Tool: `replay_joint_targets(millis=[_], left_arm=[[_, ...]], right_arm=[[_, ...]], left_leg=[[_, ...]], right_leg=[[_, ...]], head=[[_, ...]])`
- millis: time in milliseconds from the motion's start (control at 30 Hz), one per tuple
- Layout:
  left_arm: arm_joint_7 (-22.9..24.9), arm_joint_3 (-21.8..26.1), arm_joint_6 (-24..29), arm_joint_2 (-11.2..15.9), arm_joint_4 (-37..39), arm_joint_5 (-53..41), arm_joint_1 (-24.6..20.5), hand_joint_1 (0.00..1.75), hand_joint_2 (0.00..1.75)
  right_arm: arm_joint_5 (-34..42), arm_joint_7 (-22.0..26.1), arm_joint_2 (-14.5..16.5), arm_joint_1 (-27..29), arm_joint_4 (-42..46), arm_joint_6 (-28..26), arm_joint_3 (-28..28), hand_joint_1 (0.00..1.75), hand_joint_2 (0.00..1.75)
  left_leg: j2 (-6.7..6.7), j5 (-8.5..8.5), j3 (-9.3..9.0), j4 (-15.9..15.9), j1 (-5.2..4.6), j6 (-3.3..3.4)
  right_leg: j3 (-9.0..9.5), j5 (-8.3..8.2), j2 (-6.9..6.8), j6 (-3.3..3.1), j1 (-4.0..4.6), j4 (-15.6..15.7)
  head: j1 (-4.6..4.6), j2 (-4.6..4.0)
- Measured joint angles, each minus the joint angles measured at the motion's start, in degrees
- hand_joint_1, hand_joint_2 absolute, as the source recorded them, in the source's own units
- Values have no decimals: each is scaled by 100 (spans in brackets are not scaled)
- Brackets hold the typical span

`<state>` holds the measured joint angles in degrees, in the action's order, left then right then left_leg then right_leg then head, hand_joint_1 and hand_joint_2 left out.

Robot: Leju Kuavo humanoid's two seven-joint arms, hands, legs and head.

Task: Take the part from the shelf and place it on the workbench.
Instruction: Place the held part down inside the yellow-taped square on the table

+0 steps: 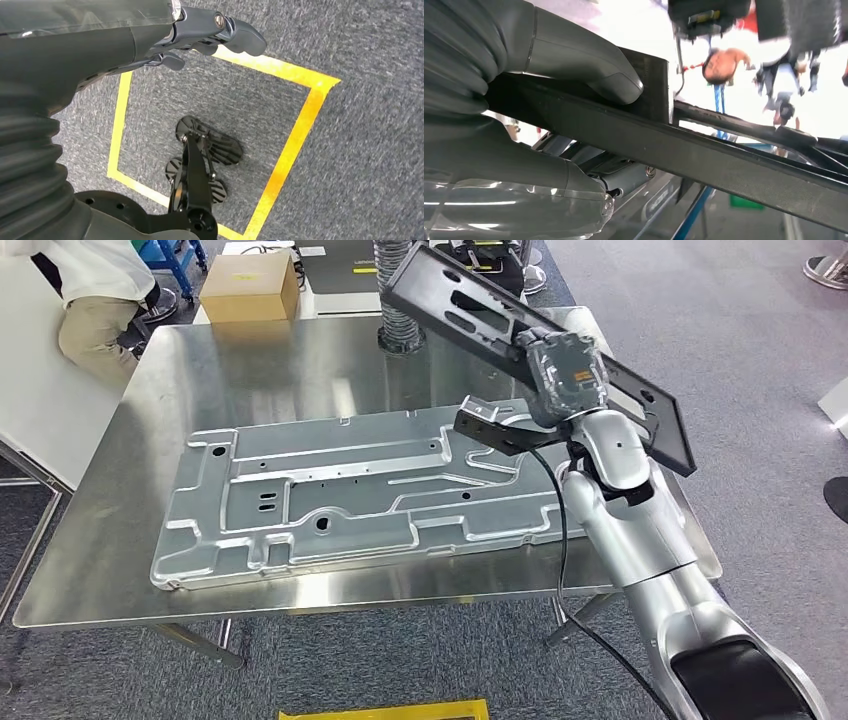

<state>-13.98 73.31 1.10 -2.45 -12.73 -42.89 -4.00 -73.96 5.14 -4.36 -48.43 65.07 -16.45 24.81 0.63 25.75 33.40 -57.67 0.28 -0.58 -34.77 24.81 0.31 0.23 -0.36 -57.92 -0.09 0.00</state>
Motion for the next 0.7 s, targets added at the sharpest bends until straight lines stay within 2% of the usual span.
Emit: replay_joint_targets(millis=[67,100,167,200,233,267,333,367,400,500,567,600,667,700], left_arm=[[-43,0,-55,10,-1,-47,-6,0,175],[-72,0,-81,15,-2,-68,-10,0,175],[-120,0,-122,24,-2,-109,-16,0,175],[-134,0,-135,28,-1,-126,-17,0,175],[-146,0,-143,32,-1,-147,-16,0,175],[-159,0,-146,34,-1,-169,-15,0,175],[-189,0,-145,42,-1,-197,-11,0,175],[-203,0,-144,45,-1,-207,-11,0,175],[-216,0,-144,49,-1,-218,-9,0,175],[-248,0,-149,62,-1,-262,7,0,175],[-279,0,-168,69,-1,-279,10,0,175],[-297,-1,-186,70,-1,-288,6,0,175],[-327,-3,-231,74,-2,-316,1,0,175],[-339,-6,-250,78,-2,-339,3,0,175]], right_arm=[[-17,125,203,-153,-340,83,213,175,175],[-24,206,333,-219,-523,130,340,175,175],[-40,341,596,-311,-915,201,625,175,175],[-47,381,723,-324,-1117,215,776,175,175],[-46,404,843,-325,-1314,221,920,175,175],[-34,429,957,-324,-1500,229,1052,175,175],[27,481,1151,-336,-1828,244,1263,175,175],[67,516,1220,-354,-1961,247,1337,175,175],[110,559,1277,-374,-2085,252,1399,175,175],[247,710,1385,-405,-2383,327,1528,175,175],[324,773,1438,-416,-2541,403,1587,175,175],[350,784,1456,-423,-2608,429,1615,175,175],[389,789,1469,-427,-2750,464,1669,175,175],[401,778,1469,-420,-2824,477,1690,175,175]], left_leg=[[-11,132,73,-185,2,-60],[-15,277,197,-455,6,-84],[-18,602,579,-1234,17,-117],[-18,681,750,-1541,21,-128],[-18,652,835,-1651,23,-133],[-19,512,806,-1523,26,-130],[-19,85,479,-750,27,-104],[-19,-62,308,-376,18,-83],[-18,-135,195,-136,9,-59],[-17,-134,143,-23,4,21],[-22,-148,133,3,27,80],[-26,-154,129,15,38,108],[-27,-149,130,14,35,142],[-26,-145,129,12,33,149]], right_leg=[[21,-16,2,-75,-27,43],[33,-20,2,-107,-35,59],[43,-10,6,-146,-16,60],[51,-3,6,-156,-5,59],[60,6,6,-162,5,56],[74,18,7,-164,12,52],[104,55,3,-147,20,34],[110,75,1,-130,31,18],[109,89,-1,-109,42,7],[101,105,-4,-38,58,3],[39,222,-5,24,53,-149],[-65,360,-5,55,45,-380],[-434,723,-7,100,21,-1164],[-614,840,-7,112,11,-1518]], head=[[-4,0],[-7,0],[-12,-1],[-11,-1],[-12,-1],[-13,-1],[-13,-1],[-12,-1],[-9,-1],[-7,-2],[-1,-1],[3,0],[14,0],[14,0]])
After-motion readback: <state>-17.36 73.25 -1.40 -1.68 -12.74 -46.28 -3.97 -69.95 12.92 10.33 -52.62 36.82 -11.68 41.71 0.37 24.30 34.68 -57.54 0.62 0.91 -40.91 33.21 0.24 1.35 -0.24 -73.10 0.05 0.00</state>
